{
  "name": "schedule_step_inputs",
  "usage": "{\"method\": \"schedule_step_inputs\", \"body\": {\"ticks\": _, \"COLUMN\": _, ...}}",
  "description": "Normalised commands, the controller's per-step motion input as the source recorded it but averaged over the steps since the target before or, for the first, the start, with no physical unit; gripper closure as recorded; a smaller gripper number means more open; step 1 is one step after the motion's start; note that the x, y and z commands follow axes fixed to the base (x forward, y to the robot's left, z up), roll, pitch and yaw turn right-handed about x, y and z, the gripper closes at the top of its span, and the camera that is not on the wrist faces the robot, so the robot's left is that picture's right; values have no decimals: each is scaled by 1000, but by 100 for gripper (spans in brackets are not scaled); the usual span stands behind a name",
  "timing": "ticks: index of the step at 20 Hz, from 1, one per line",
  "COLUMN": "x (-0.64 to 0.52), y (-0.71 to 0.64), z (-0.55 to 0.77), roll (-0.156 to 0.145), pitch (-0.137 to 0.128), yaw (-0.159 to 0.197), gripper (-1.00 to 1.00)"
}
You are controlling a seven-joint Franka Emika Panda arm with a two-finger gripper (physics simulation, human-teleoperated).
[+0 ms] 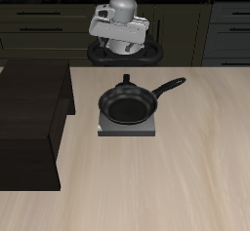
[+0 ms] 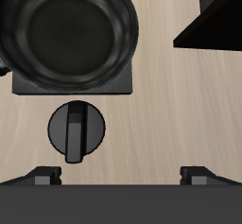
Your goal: Place the frypan on the flat stove and turn on the stove
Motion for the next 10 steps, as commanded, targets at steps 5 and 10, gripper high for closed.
{"method": "schedule_step_inputs", "body": {"ticks": 5, "x": -155, "y": 105, "z": -39, "roll": 13, "pitch": 16, "yaw": -31, "gripper": -100}}
{"method": "schedule_step_inputs", "body": {"ticks": 10, "x": -113, "y": 150, "z": -113, "roll": 39, "pitch": 10, "yaw": -17, "gripper": -100}}
